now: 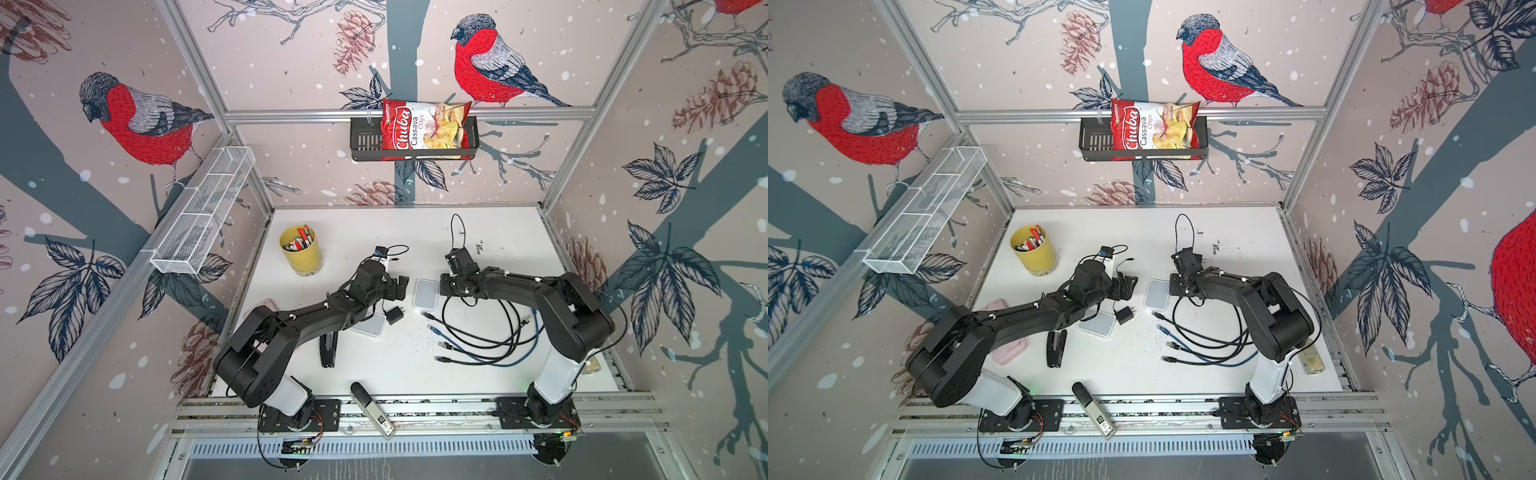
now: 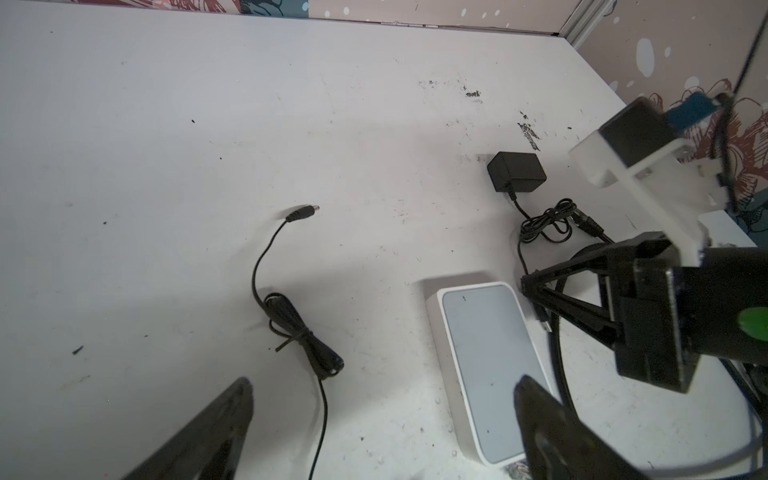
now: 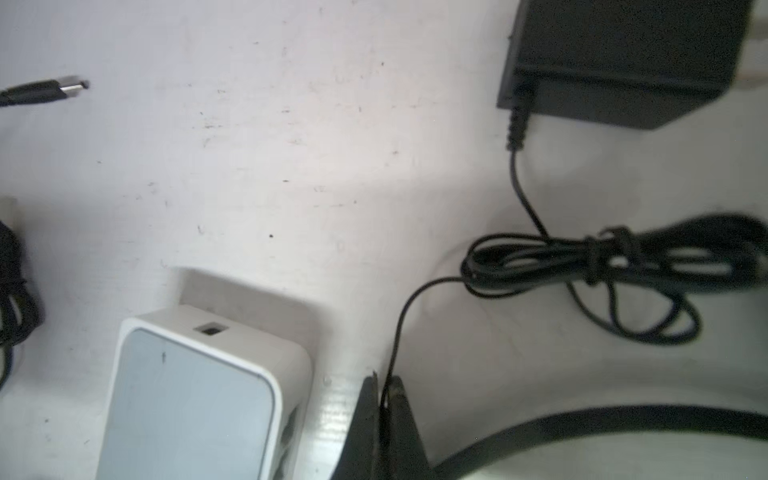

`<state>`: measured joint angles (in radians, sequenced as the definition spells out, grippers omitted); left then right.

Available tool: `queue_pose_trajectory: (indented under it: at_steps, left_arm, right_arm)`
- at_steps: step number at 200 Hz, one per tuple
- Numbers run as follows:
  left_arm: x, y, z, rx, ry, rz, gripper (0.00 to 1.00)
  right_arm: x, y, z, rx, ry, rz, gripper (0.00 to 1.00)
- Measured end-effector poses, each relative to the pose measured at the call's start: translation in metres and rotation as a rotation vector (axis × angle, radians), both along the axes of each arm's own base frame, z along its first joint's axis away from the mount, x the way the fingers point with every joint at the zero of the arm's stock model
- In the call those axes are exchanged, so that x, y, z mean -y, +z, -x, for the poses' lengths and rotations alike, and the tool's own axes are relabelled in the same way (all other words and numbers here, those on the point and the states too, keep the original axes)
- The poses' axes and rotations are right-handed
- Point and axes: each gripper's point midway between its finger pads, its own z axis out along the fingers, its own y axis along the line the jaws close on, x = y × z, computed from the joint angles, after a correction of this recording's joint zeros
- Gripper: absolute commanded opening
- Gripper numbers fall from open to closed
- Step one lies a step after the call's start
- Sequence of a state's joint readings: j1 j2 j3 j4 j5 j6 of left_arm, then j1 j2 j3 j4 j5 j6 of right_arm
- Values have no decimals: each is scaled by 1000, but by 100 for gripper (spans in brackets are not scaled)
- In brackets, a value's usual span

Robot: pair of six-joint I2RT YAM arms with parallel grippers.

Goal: Insert the plug into the switch port
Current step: 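Grasp the white router with left gripper while right gripper grips the thin cable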

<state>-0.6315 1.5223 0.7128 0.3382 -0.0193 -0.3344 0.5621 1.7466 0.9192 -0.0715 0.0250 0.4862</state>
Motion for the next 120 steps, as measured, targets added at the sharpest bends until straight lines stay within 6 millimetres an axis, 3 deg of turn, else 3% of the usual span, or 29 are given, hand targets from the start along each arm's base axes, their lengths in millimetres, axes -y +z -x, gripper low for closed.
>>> queue_pose_trajectory:
  at_steps: [26,69,95,120]
  left_arm:
    - [6,2,3,24,-14,10,97]
    - [43,20,4,78,-121,-42,96]
    - [57,11,2,43,-139,-109,97]
    - [72,-2,6,-4,-162,-169,96]
  right_arm:
    - [-1,18,0,78,-28,-114,1]
    - [-9,60,-7,224,-39,-273,2]
    - [-6,82,-12,288,-54,-316,1]
    - [11,93,-21,327,-121,-318,1]
